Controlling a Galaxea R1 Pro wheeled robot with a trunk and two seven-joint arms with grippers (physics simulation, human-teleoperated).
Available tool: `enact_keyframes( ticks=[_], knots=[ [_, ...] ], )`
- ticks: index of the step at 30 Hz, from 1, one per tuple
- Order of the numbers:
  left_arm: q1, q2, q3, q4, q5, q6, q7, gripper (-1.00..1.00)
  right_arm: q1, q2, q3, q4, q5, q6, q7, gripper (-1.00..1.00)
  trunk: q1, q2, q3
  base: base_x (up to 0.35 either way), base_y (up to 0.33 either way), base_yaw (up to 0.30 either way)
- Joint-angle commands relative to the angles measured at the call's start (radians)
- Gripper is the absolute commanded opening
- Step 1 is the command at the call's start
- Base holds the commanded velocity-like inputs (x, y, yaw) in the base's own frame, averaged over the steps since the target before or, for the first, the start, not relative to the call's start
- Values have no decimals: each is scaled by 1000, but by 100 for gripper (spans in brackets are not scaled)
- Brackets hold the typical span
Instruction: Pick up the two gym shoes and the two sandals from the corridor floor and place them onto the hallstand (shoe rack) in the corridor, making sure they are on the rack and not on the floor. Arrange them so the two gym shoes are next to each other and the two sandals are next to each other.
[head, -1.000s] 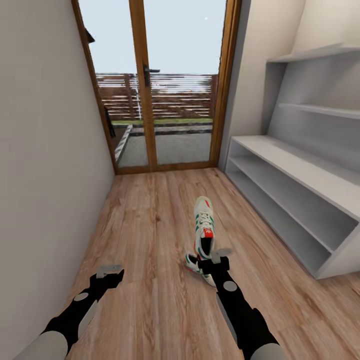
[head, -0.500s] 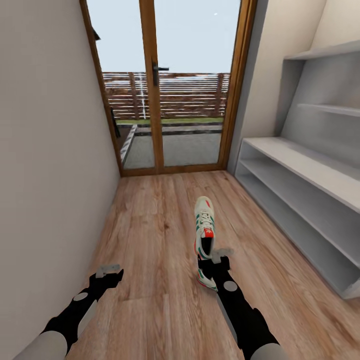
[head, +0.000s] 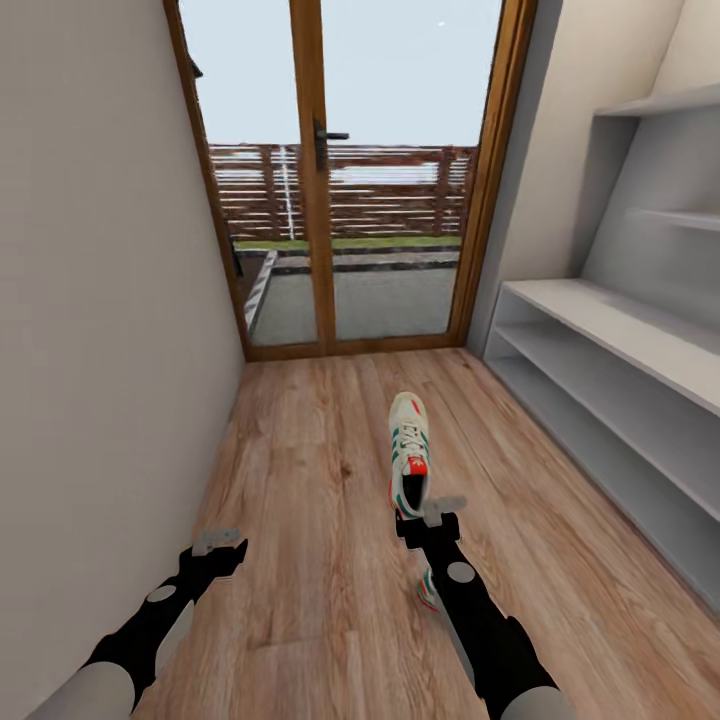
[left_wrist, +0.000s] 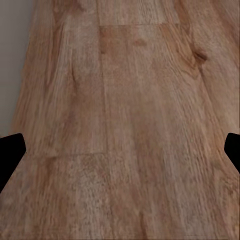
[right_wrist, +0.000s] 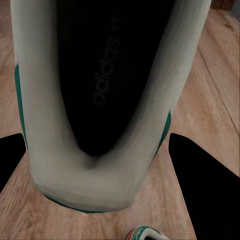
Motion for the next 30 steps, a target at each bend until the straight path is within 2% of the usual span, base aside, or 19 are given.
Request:
enact_keyframes(
  ticks=[1,14,30],
  knots=[
    [-1,0,3,1,9,-2,-8,100,0,0,2,-2,11,7,-6,-100,0,0,-1,321,129,0],
    [-1,0,2,0,9,-2,-8,100,0,0,2,-2,11,7,-6,-100,0,0,-1,325,115,185],
    [-1,-1,2,0,8,-2,-6,100,0,0,2,-2,10,7,-6,-100,0,0,-1,298,98,6]
  ],
)
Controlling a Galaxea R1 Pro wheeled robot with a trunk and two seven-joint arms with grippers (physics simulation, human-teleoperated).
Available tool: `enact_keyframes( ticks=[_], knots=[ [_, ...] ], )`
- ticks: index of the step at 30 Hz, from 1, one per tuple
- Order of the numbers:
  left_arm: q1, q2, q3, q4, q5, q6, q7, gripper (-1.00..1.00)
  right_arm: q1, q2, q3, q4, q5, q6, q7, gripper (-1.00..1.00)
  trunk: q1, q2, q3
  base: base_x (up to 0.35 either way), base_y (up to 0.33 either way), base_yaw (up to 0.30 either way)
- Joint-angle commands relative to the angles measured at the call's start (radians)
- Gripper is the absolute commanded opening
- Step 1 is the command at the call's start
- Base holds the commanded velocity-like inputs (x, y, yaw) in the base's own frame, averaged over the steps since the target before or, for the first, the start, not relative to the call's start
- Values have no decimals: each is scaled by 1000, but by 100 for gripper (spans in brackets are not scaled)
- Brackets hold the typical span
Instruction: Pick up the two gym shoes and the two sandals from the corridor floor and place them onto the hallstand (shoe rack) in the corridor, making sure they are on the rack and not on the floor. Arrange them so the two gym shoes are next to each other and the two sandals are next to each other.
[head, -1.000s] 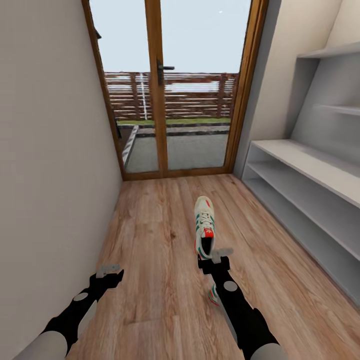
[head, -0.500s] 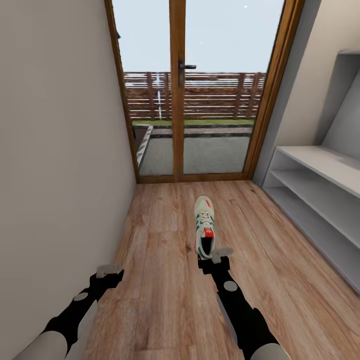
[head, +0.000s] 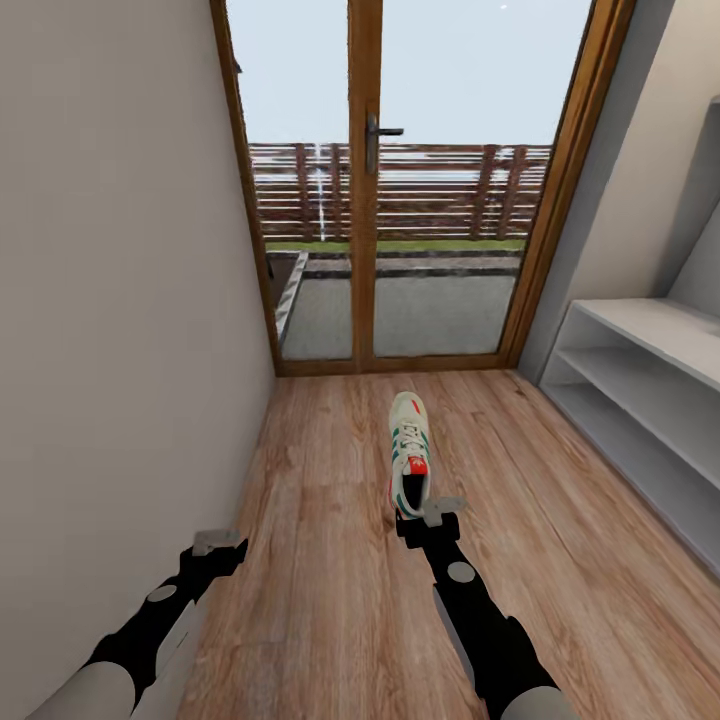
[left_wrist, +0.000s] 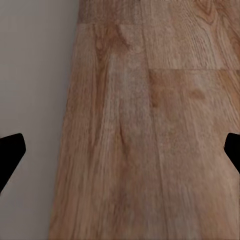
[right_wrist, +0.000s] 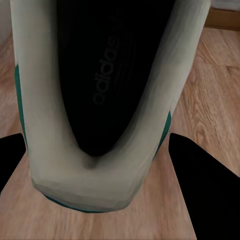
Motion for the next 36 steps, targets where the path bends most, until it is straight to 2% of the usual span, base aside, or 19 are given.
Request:
enact_keyframes(
  ticks=[1,23,36],
  knots=[
    [-1,-1,3,1,9,-2,-8,100,0,0,2,-1,10,7,-6,-100,0,0,-1,93,28,0],
    [-2,0,5,0,8,-2,-7,100,0,0,3,-2,10,7,-6,-100,0,0,-1,121,31,0],
    [-2,0,6,0,8,-2,-6,100,0,0,3,-1,10,7,-6,-100,0,0,-1,266,0,0]
  ],
)
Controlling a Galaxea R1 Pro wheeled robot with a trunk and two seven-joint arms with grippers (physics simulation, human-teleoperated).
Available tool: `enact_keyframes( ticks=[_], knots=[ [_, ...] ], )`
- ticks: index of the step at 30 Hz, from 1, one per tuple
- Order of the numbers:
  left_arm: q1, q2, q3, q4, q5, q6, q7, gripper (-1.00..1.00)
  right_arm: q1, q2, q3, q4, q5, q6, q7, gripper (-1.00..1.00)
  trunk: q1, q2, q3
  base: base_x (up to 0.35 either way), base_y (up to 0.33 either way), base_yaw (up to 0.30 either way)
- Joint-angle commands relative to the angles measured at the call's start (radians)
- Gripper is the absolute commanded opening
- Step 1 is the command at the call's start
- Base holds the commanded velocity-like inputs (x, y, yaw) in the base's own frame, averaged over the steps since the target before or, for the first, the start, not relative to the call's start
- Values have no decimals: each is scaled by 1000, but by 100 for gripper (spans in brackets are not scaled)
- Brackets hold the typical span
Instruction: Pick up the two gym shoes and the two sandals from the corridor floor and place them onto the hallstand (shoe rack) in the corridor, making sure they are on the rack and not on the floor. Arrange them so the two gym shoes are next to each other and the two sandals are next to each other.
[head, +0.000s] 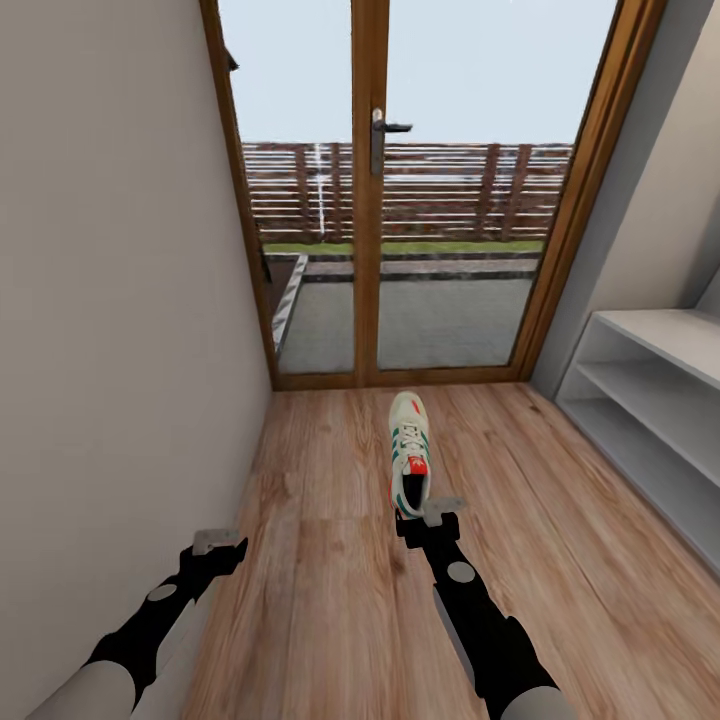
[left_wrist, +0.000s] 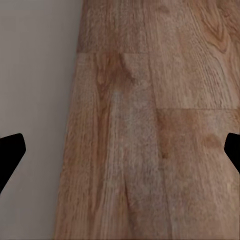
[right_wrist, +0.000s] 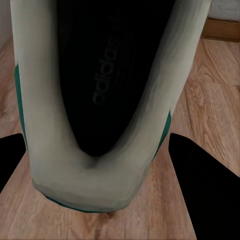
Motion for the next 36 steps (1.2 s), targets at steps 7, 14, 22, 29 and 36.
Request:
enact_keyframes(
  ticks=[7,14,22,29,36],
  knots=[
    [-2,0,4,1,9,-1,-8,100,0,0,2,-2,10,7,-6,-100,0,0,-1,94,0,0],
    [-2,-1,4,1,9,-2,-8,100,0,0,3,-2,10,7,-6,-100,0,0,-1,247,72,0],
    [-2,-2,5,1,9,-3,-8,100,0,0,2,-2,10,7,-6,-100,0,0,-1,93,32,0],
    [-3,-2,5,1,9,-3,-6,100,0,0,2,-2,10,8,-6,-100,0,0,-1,122,60,0],
    [0,-2,2,-24,9,-1,-7,100,0,0,2,-3,10,7,-6,-100,0,0,-1,44,27,0]
  ],
)
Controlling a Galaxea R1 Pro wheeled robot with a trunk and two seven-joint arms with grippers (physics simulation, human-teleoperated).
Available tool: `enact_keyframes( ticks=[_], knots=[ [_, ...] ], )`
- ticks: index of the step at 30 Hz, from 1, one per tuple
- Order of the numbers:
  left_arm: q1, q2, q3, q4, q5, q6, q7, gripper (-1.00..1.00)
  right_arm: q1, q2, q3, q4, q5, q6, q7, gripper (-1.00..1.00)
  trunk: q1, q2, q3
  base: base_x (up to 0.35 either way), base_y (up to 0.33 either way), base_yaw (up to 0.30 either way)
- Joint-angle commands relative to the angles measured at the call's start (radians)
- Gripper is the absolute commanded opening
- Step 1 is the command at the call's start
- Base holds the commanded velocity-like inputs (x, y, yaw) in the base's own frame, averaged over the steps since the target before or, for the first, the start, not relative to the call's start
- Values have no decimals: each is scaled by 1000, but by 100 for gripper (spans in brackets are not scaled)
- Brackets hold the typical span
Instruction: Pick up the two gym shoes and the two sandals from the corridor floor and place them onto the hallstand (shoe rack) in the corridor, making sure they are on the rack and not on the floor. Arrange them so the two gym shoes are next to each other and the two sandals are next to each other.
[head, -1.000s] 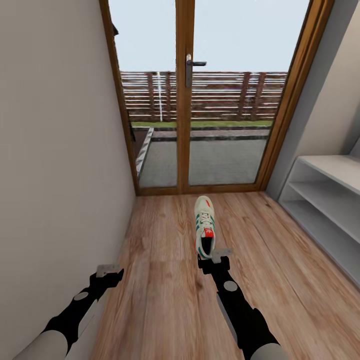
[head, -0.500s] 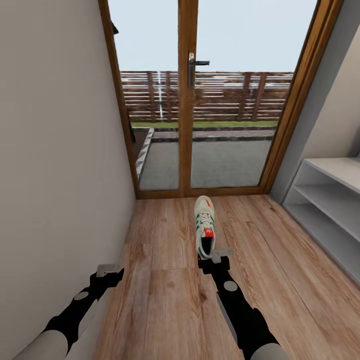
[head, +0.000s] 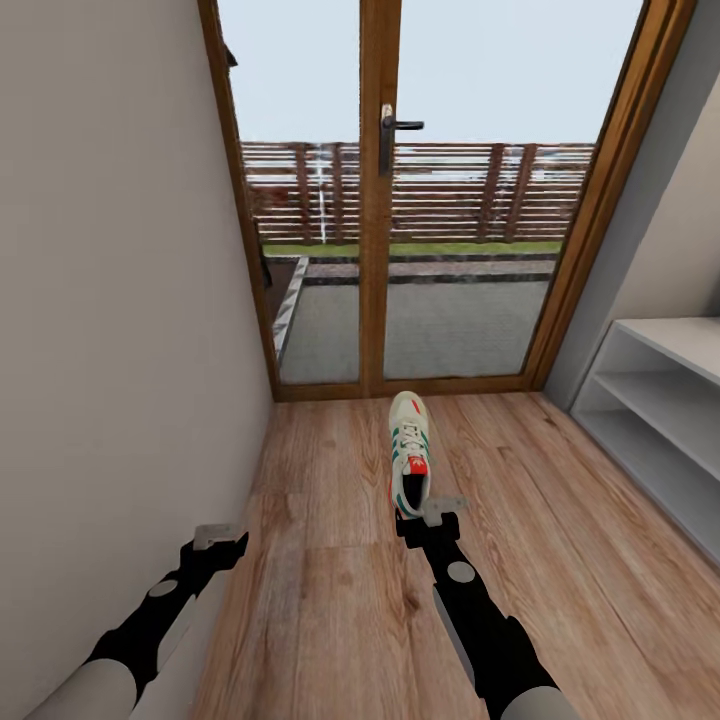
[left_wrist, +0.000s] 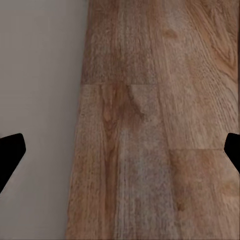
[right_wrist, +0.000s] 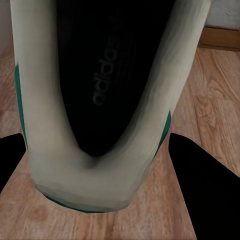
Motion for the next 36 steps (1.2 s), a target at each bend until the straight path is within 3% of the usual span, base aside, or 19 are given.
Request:
enact_keyframes(
  ticks=[1,21,36],
  knots=[
    [1,-1,1,-28,9,3,-8,100,0,0,2,-1,10,7,-6,-100,0,0,-1,4,2,0],
    [1,-1,1,-49,5,13,-2,100,0,0,2,-3,10,7,-6,-100,0,0,-1,77,34,0],
    [1,-3,1,-49,5,12,-6,100,0,0,3,-3,9,7,-6,-100,0,0,-1,315,0,0]
  ],
)
